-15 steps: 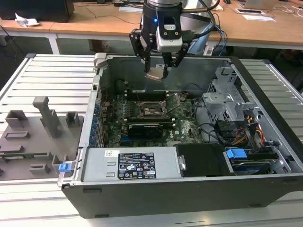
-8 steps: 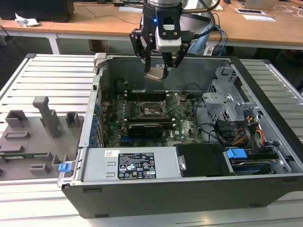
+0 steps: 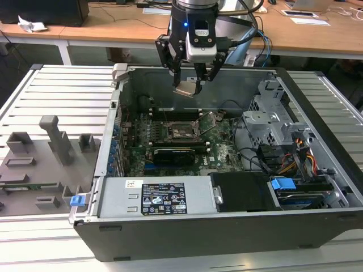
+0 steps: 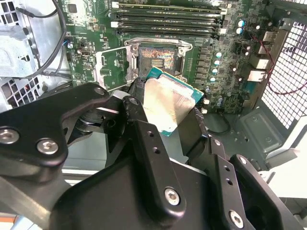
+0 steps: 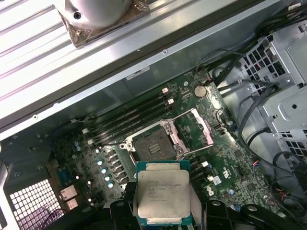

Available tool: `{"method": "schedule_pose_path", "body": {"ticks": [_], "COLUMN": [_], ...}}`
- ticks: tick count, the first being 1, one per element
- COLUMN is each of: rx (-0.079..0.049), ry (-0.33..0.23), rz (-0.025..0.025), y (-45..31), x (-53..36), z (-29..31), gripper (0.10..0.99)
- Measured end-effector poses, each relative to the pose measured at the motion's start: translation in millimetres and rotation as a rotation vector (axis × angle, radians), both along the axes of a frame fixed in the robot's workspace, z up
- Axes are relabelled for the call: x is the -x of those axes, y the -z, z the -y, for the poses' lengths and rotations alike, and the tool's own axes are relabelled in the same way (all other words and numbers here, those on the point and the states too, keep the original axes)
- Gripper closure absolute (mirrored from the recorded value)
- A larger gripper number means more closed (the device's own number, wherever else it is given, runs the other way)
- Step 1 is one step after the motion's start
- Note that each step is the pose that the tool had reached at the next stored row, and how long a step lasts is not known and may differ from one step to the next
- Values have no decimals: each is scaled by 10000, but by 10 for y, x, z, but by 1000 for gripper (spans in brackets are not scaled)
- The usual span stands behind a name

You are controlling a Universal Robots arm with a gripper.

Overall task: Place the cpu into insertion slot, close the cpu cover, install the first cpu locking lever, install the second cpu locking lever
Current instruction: 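Place the cpu into insertion slot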

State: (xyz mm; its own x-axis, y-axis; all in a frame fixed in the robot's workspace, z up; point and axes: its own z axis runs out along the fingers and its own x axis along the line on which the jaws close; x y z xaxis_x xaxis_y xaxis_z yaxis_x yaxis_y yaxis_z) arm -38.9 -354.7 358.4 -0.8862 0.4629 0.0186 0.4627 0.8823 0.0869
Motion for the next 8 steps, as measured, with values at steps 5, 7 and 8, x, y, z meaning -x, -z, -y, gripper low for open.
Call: {"method": "schedule_pose_path", "body": {"ticks": [5, 7, 8], "rx": [0, 0, 0], "ry": [73, 96, 119], "rz": [0, 0, 0], "y": [1, 2, 2], "x": [0, 0, 0], "z": [0, 0, 0], "gripper": [561, 561, 561]}}
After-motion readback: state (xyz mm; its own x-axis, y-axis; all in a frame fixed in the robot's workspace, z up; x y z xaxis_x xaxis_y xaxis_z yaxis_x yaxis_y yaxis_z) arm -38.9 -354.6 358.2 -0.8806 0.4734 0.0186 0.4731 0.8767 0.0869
